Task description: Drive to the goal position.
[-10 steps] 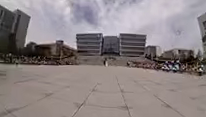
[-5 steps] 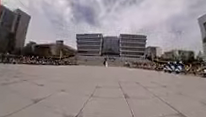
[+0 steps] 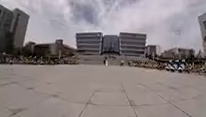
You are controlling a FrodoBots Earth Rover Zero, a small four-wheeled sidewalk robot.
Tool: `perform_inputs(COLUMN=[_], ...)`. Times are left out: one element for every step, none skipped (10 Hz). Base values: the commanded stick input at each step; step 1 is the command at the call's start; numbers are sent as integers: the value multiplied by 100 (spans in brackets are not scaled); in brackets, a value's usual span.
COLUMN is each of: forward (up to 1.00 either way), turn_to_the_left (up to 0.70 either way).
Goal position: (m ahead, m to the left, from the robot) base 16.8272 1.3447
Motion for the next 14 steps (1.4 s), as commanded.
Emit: perform_inputs(forward=[70,70,70,70,70,70,70,70,70,70,70,70,70,70], turn_to_the_left=[0,0,0,0,0,0,0,0,0,0,0,0,0,0])
